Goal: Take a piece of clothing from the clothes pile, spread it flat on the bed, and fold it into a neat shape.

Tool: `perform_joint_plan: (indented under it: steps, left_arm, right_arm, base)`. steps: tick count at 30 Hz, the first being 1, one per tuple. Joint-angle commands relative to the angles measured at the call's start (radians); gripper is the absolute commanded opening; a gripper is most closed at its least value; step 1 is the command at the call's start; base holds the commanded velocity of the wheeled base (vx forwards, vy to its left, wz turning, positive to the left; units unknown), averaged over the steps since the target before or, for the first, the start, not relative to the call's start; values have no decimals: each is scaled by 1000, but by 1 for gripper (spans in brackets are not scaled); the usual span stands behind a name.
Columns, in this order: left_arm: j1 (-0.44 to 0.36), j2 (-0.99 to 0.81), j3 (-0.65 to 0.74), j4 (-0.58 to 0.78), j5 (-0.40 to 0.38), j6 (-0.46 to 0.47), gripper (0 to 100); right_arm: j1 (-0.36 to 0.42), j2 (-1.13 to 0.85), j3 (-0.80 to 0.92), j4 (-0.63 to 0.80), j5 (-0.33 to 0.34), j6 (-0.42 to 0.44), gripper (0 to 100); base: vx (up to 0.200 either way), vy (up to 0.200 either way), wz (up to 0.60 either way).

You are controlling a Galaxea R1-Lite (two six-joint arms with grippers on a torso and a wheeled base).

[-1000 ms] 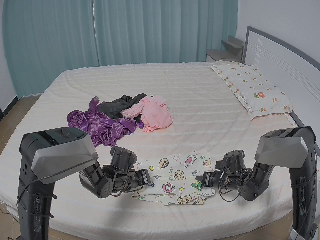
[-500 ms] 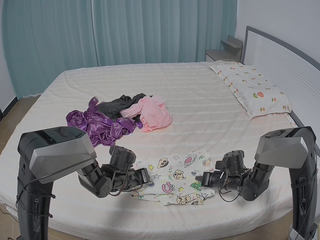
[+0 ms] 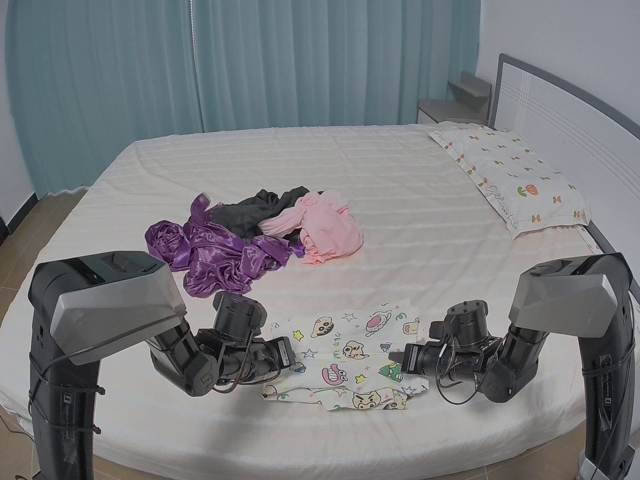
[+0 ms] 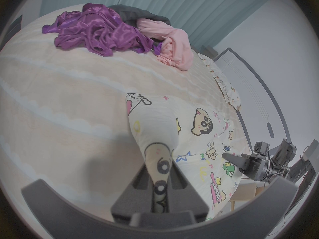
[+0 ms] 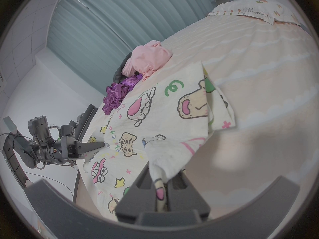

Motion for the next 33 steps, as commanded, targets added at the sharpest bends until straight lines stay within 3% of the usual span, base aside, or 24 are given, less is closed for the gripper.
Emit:
perform_joint_plan:
  steps: [1,25,33]
  left_arm:
    - [10,-27,23,1,3,-3,0]
    - [10,-47,86,-43,6,-25,0]
    - [9,-41,122,-80,-1,-35,0]
  right_arm:
    - [10,-10,-2,0,-8,0,0]
    - [18,-21,11,0,-11,0,0]
    - [24,-21,27,1,-20,-2,0]
  base:
    - [0,200,0]
    - [0,200,0]
    - [0,0,0]
